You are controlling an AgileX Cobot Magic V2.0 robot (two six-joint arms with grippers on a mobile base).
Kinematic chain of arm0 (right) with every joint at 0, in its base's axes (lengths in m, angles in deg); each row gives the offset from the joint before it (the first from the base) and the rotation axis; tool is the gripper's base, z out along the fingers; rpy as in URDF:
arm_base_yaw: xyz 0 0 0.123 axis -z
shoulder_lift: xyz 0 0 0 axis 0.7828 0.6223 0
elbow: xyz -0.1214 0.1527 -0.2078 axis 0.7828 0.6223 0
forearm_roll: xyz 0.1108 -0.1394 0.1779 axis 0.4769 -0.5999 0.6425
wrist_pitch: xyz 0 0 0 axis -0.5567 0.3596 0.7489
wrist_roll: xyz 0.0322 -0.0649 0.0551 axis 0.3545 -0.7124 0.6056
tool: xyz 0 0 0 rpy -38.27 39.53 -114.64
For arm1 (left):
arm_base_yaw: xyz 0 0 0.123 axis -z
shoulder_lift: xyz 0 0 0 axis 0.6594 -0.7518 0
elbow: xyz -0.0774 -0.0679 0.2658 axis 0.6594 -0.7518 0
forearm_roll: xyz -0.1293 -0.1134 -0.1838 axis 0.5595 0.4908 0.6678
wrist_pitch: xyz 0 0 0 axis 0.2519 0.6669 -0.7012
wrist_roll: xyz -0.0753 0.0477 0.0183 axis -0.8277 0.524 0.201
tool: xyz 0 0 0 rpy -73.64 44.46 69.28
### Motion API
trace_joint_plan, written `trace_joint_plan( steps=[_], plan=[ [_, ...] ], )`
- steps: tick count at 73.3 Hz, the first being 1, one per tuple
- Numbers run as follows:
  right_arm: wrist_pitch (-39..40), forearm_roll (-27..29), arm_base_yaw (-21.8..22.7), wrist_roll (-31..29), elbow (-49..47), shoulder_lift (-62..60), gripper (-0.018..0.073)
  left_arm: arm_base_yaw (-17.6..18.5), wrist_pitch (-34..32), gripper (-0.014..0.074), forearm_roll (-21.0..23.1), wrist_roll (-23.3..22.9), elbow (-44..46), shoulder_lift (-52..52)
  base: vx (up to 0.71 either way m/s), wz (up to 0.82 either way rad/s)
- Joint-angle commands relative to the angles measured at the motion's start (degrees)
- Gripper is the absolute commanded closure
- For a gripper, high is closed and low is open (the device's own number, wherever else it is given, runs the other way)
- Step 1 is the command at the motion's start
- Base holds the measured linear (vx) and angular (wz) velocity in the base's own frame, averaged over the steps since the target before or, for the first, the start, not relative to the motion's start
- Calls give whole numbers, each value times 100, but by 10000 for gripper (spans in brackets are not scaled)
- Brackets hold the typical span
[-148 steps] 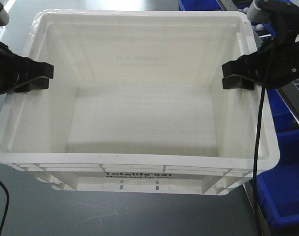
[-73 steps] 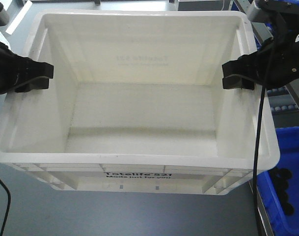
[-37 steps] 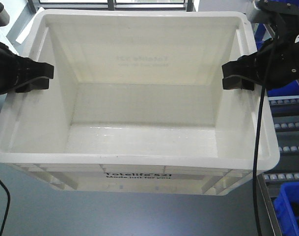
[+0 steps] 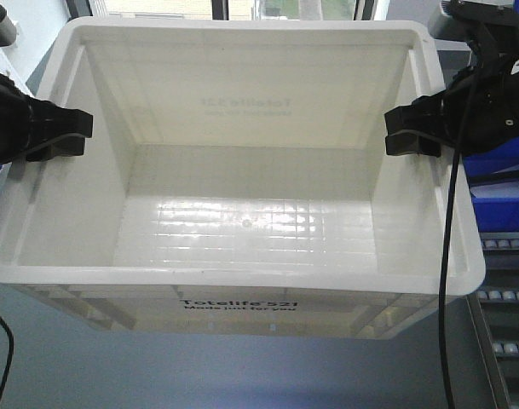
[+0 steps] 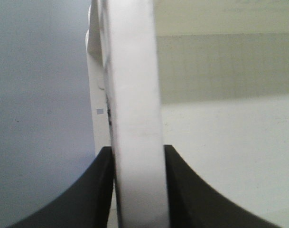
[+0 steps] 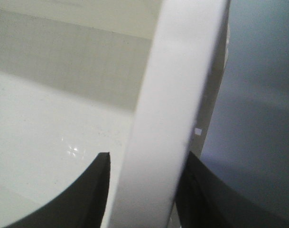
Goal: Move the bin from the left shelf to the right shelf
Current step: 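Keep holding the tote while the base drives across the room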
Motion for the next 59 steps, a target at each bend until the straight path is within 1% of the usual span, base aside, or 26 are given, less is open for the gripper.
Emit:
trace_joint_plan(
  steps=[1, 41, 59],
  plan=[
    [424, 13, 27, -229, -235, -242, 564, 17, -497, 594, 155, 217, 229, 256, 44, 0],
    [418, 13, 27, -229, -235, -242, 564, 17, -497, 594, 155, 217, 229, 256, 42, -5],
    [418, 13, 27, -229, -235, -242, 564, 17, -497, 594, 155, 217, 229, 256, 41, 5]
  ],
)
